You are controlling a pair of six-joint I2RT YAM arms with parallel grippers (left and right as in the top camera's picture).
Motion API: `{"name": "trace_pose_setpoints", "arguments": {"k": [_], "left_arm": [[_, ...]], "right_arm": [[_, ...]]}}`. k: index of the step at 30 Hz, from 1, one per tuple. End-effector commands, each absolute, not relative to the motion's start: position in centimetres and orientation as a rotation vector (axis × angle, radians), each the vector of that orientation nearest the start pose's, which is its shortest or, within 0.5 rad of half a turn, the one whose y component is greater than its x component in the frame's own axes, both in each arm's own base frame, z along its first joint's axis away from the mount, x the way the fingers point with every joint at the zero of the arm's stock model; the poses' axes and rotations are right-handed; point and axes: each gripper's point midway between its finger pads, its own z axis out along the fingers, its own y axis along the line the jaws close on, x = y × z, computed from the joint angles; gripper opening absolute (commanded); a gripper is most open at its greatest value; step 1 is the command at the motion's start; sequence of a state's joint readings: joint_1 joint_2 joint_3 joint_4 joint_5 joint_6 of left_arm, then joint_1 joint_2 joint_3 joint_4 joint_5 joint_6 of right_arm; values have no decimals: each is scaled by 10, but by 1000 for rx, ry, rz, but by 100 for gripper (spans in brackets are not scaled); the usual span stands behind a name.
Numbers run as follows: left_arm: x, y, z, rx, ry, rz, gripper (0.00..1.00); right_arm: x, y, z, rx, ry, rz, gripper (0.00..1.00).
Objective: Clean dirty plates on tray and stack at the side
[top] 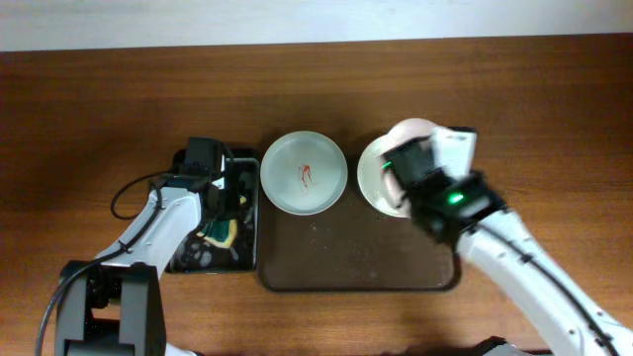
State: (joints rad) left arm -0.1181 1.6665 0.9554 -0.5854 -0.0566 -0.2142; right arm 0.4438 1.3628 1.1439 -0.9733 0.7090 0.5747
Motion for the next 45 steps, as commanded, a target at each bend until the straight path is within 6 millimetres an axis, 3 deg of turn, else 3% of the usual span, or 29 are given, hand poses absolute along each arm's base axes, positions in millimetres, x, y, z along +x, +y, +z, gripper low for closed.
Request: {"name": "trace_pose_setpoints", "arguments": {"k": [1, 3, 6, 7, 11, 12, 13, 14, 15, 19, 21, 22, 23, 24, 28, 29, 31, 34, 36, 38, 41, 45], "left_arm": [[333, -29, 21, -145, 2873, 9, 23], [333, -29, 21, -145, 2873, 9, 16], [333, -29, 21, -145, 2873, 9, 0], [333, -29, 21, -145, 2873, 9, 0], [333, -29, 21, -145, 2873, 9, 0], [333, -29, 21, -145, 2873, 9, 3], [333, -29, 21, -145, 2873, 9, 24], [333, -29, 21, -145, 2873, 9, 52], [332, -29, 21, -145, 2876, 10, 63], [312, -28, 16, -166, 2962, 17, 64], [302, -27, 14, -170, 3001, 26, 33], [300, -27, 14, -170, 3008, 26, 24], [299, -30, 14, -168, 3014, 3, 7], [299, -31, 14, -168, 3015, -4, 0], [299, -31, 14, -168, 3015, -4, 0], [299, -31, 14, -168, 3015, -4, 37], [299, -31, 14, -168, 3016, -9, 52], [293, -34, 13, -167, 3041, -34, 58], [291, -38, 13, -166, 3049, -71, 57], [291, -38, 13, -165, 3049, -71, 54], [291, -38, 13, -165, 3049, -71, 40], [292, -38, 13, -165, 3048, -70, 9]], "right_arm": [[310, -16, 173, 686, 2522, -268, 4], [302, -64, 166, 952, 2506, -184, 4], [284, -120, 160, 1213, 2438, -184, 4], [277, -137, 152, 1289, 2434, -197, 4], [258, -170, 116, 1483, 2474, -251, 4], [257, -171, 109, 1502, 2492, -255, 4], [258, -171, 104, 1507, 2505, -253, 4], [261, -167, 103, 1506, 2512, -209, 38], [273, -154, 102, 1427, 2549, -70, 65], [331, -60, 131, 766, 2595, 706, 65], [337, -16, 138, 499, 2626, 808, 65], [338, 6, 138, 370, 2655, 816, 65], [337, 43, 138, 199, 2688, 830, 65], [338, 68, 139, 82, 2693, 836, 65], [336, 144, 124, -150, 2743, 683, 64], [332, 170, 112, -200, 2768, 684, 63], [329, 200, 88, -209, 2817, 682, 59], [335, 217, 53, -140, 2864, 624, 49], [343, 219, 36, -72, 2873, 593, 46], [348, 222, 20, -35, 2881, 593, 35], [339, 220, 3, 49, 2952, 577, 9], [298, 200, -6, 92, 3146, 475, 4]]}}
